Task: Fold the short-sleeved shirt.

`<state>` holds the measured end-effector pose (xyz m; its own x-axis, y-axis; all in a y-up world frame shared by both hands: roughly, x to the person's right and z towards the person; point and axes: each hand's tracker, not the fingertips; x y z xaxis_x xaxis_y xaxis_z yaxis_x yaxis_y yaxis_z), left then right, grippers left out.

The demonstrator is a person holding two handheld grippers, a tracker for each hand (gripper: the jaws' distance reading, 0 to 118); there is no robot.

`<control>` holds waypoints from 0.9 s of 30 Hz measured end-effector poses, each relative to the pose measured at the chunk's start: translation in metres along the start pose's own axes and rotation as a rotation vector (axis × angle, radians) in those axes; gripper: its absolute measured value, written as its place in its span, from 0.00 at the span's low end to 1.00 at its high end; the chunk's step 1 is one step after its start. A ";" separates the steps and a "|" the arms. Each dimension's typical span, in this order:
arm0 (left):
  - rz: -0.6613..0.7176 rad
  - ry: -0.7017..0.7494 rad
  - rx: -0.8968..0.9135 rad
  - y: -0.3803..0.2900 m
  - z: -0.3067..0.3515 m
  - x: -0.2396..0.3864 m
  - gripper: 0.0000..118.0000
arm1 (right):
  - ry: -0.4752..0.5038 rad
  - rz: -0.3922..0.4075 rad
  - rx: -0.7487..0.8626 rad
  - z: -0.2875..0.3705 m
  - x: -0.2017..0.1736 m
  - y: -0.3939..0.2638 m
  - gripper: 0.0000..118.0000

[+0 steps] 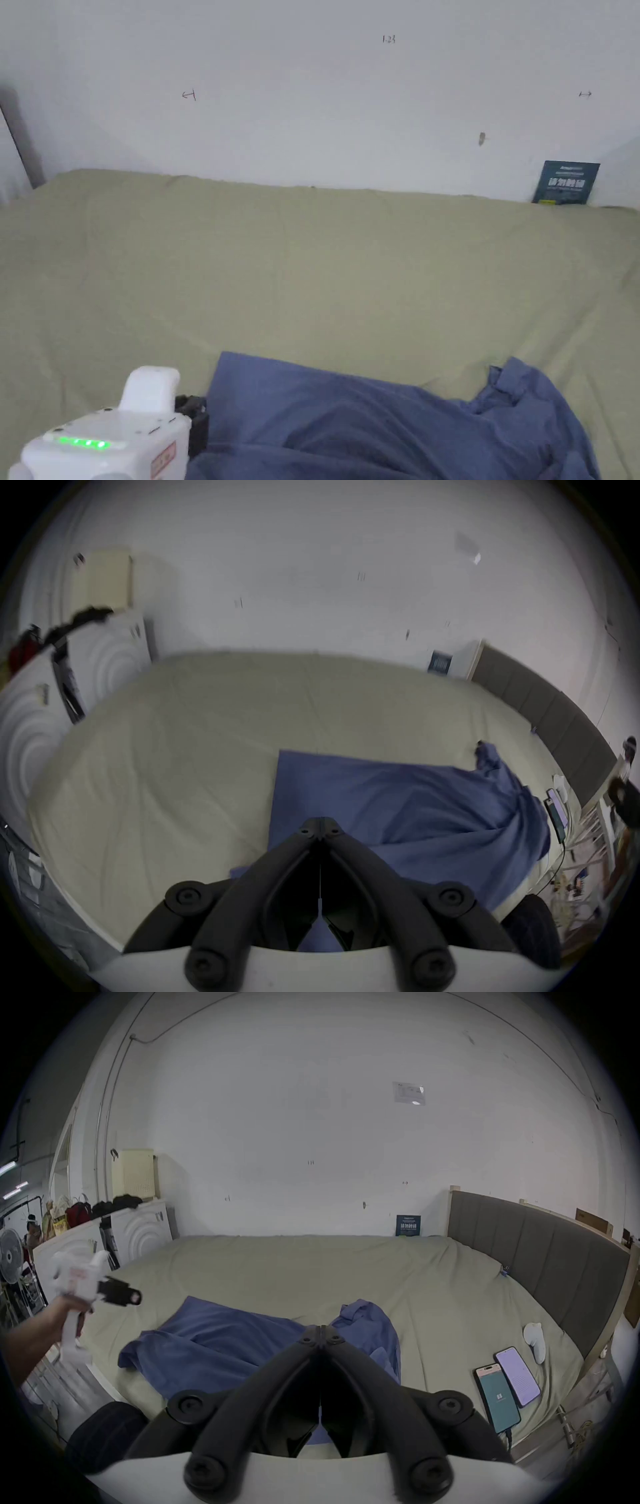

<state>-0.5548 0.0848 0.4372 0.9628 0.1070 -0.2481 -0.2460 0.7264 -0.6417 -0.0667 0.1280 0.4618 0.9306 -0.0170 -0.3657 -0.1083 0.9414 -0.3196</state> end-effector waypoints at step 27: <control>-0.110 0.073 -0.145 0.063 -0.177 -0.007 0.00 | -0.103 0.012 -0.390 -0.202 0.081 -0.004 0.01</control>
<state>-0.5971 0.0093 0.2702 0.9755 -0.0209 -0.2190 -0.1583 0.6248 -0.7645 -0.0611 0.0553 0.2569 0.9564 0.0454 -0.2884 -0.2255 0.7424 -0.6309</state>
